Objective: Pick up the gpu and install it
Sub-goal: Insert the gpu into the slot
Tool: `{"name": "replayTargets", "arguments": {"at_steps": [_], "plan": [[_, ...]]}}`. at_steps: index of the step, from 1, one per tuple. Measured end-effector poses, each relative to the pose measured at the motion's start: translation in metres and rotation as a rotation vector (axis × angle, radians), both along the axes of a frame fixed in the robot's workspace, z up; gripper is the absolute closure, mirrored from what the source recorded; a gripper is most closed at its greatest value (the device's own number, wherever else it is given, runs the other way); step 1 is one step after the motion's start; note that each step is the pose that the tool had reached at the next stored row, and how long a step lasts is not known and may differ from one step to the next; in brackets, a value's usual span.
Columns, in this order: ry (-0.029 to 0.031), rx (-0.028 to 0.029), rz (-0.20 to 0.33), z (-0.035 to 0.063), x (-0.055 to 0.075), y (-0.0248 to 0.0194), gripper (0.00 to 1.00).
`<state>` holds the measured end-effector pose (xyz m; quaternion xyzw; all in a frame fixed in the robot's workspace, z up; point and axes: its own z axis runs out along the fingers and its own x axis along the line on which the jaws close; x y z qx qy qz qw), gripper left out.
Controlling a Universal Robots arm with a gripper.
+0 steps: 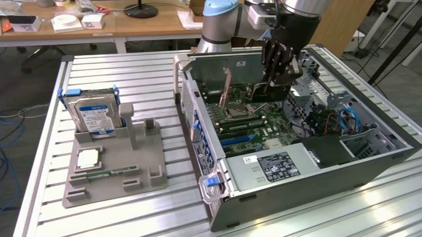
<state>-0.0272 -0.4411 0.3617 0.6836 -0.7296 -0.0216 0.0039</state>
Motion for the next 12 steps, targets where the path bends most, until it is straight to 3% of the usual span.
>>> {"name": "replayTargets", "arguments": {"at_steps": [12], "plan": [[-0.0001,0.0002,0.0,-0.0021,0.0,0.0,0.74]]}}
